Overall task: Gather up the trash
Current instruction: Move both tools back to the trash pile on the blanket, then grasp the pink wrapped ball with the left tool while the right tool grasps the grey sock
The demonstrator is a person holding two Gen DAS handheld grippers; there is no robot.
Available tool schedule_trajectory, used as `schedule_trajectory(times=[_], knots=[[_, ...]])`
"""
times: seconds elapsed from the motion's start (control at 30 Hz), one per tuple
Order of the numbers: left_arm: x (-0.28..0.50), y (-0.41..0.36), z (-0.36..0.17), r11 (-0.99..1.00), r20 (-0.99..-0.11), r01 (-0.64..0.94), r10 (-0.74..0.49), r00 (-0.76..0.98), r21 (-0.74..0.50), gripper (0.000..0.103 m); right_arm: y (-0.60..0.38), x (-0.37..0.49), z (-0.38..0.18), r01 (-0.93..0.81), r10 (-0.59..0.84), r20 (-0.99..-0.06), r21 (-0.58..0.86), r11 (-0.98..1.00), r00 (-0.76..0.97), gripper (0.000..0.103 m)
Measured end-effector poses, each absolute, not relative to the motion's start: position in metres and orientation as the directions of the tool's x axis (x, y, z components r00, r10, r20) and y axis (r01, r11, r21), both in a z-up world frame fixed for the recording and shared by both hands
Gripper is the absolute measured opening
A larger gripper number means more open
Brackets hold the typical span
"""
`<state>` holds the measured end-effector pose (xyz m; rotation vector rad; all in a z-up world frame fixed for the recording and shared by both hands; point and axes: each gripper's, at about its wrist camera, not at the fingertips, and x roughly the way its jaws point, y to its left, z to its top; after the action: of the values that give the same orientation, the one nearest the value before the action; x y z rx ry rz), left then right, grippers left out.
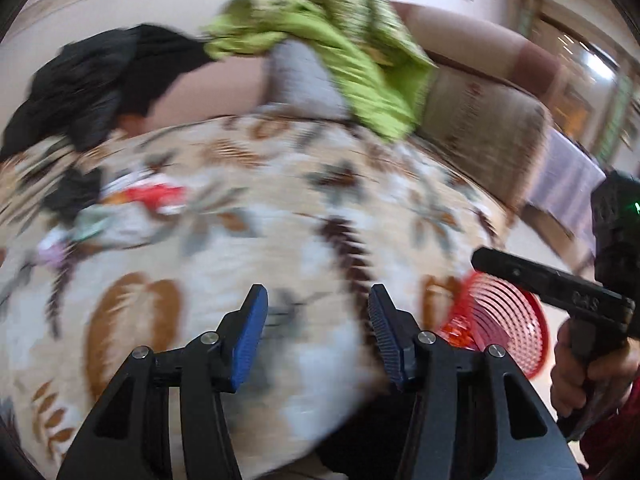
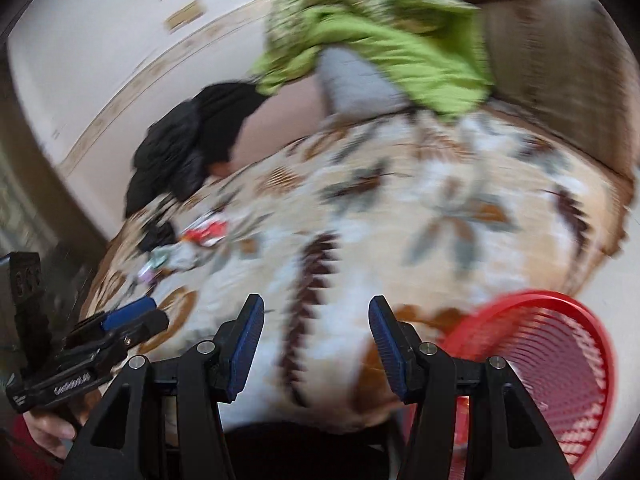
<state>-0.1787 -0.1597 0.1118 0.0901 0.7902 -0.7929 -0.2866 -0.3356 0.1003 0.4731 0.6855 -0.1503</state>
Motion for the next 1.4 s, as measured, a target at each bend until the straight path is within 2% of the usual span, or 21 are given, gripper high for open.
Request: schedule_trajectory(times=[0.13, 0.27, 0.37, 0.43, 0.47, 0.6, 0.73, 0.77, 0.8, 0.83, 0.97, 1.2, 1.23, 1.33, 1.4], knots=[[-0.139, -0.102, 0.104, 0.810, -0.667, 0.538, -0.536, 0.517, -0.233, 0.051, -0.295, -0.238, 0.098, 0.190, 0.108, -0.650, 0.371, 0.909, 0.752, 0.062], [-0.094, -0.045, 0.094, 0.900, -0.679, 0.380, -0.418, 0.604, -0.215, 0.051, -0.261, -0.194, 0.096, 0.124, 0.196, -0.650, 0.412, 0.903, 0.734, 0.063], [-0.051, -0.008, 0.081, 0.936, -0.693, 0.263, -0.349, 0.630, -0.232, 0.051, -0.240, -0.174, 0.092, 0.094, 0.217, -0.650, 0.409, 0.908, 0.728, 0.063], [-0.026, 0.003, 0.069, 0.943, -0.701, 0.212, -0.332, 0.631, -0.256, 0.048, -0.230, -0.163, 0.086, 0.077, 0.230, -0.664, 0.400, 0.913, 0.712, 0.063], [-0.017, 0.004, 0.065, 0.947, -0.708, 0.193, -0.321, 0.629, -0.258, 0.043, -0.227, -0.158, 0.082, 0.074, 0.233, -0.673, 0.395, 0.915, 0.702, 0.063], [0.020, -0.002, 0.041, 0.953, -0.741, 0.139, -0.296, 0.602, -0.268, 0.039, -0.224, -0.138, 0.068, 0.078, 0.247, -0.700, 0.397, 0.914, 0.670, 0.063], [0.041, -0.017, 0.028, 0.976, -0.759, 0.124, -0.219, 0.614, -0.181, 0.039, -0.225, -0.115, 0.061, 0.084, 0.247, -0.713, 0.395, 0.915, 0.656, 0.063], [0.047, -0.020, 0.024, 0.980, -0.762, 0.118, -0.200, 0.616, -0.162, 0.036, -0.225, -0.108, 0.060, 0.085, 0.249, -0.714, 0.397, 0.914, 0.654, 0.063], [0.052, -0.020, 0.020, 0.981, -0.767, 0.118, -0.194, 0.612, -0.153, 0.025, -0.225, -0.101, 0.059, 0.082, 0.254, -0.714, 0.400, 0.913, 0.652, 0.063], [0.054, -0.021, 0.018, 0.981, -0.774, 0.121, -0.192, 0.604, -0.149, 0.024, -0.224, -0.091, 0.058, 0.080, 0.256, -0.715, 0.400, 0.913, 0.651, 0.063], [0.053, -0.016, 0.019, 0.982, -0.774, 0.120, -0.190, 0.603, -0.148, 0.024, -0.212, -0.048, 0.052, 0.051, 0.244, -0.716, 0.364, 0.930, 0.654, 0.069], [0.037, 0.002, 0.041, 0.973, -0.724, 0.139, -0.229, 0.651, -0.183, 0.023, -0.201, 0.022, 0.012, 0.056, 0.221, -0.756, 0.322, 0.945, 0.617, 0.069], [0.036, 0.004, 0.043, 0.973, -0.721, 0.138, -0.231, 0.653, -0.186, 0.023, -0.201, 0.027, 0.007, 0.058, 0.223, -0.762, 0.323, 0.945, 0.608, 0.062], [0.037, 0.007, 0.044, 0.971, -0.719, 0.141, -0.238, 0.653, -0.193, 0.024, -0.196, 0.034, -0.004, 0.036, 0.269, -0.758, 0.360, 0.932, 0.594, 0.031], [0.037, 0.005, 0.045, 0.970, -0.716, 0.147, -0.240, 0.656, -0.191, 0.024, -0.189, 0.028, 0.004, 0.022, 0.239, -0.748, 0.320, 0.947, 0.619, 0.022]])
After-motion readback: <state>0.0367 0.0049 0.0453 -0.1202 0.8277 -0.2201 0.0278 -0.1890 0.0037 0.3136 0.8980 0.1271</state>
